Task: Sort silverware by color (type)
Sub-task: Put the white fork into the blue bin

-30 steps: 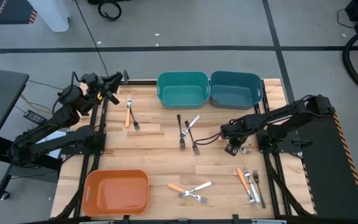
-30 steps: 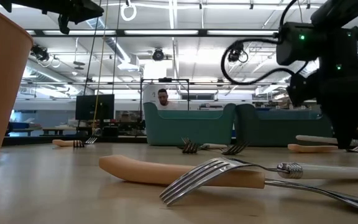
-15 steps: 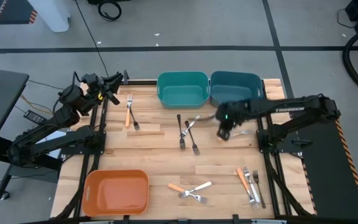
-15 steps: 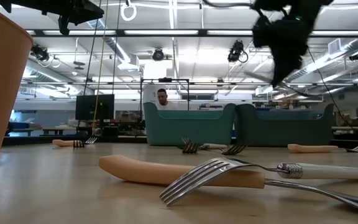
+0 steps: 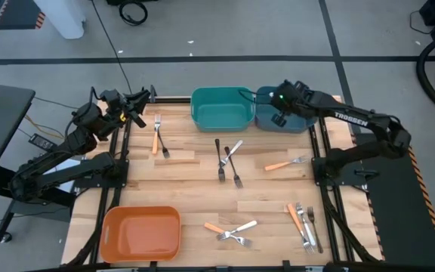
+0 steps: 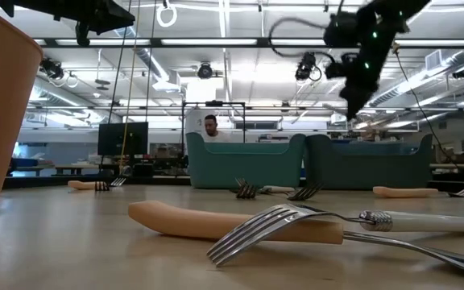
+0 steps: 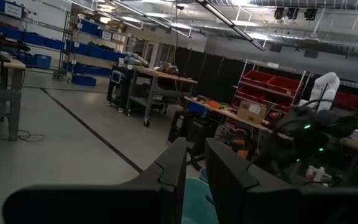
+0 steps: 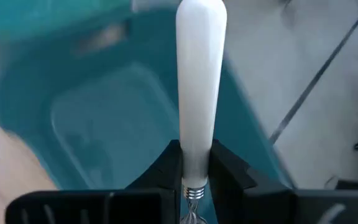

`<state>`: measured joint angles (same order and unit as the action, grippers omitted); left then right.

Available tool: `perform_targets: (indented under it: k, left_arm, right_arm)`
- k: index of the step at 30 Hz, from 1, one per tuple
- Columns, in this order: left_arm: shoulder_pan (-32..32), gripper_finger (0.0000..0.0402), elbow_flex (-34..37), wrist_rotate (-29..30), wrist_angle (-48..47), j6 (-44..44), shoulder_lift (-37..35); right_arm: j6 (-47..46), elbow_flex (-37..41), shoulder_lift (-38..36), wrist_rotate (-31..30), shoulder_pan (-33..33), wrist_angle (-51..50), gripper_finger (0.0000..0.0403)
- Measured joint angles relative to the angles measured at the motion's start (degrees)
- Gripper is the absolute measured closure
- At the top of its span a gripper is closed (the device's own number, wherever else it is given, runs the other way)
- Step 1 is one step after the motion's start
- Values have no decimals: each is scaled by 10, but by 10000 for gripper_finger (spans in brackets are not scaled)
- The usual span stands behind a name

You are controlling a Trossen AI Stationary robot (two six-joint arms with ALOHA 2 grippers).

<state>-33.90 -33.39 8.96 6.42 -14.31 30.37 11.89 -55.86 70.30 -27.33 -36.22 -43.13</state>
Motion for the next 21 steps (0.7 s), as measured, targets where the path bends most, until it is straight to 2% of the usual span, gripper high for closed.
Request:
perform_targets:
  k: [2, 6, 8, 10, 13, 21]
  left_arm:
    - [0, 335, 0, 0, 0, 0, 0]
    - [0, 335, 0, 0, 0, 0, 0]
    - [0, 335, 0, 0, 0, 0, 0]
    - [0, 335, 0, 0, -1, 0, 0]
    - [0, 335, 0, 0, -1, 1, 0]
    - [0, 335, 0, 0, -1, 0, 0]
  right_arm:
    - [3, 20, 0, 12, -21, -9, 339]
    - [56, 34, 0, -17, -37, 17, 330]
    - [91, 43, 4, 4, -47, 47, 329]
    - [110, 49, 11, 49, -59, 65, 328]
    - [101, 49, 32, 89, -69, 66, 326]
    - [91, 49, 99, 77, -70, 60, 306]
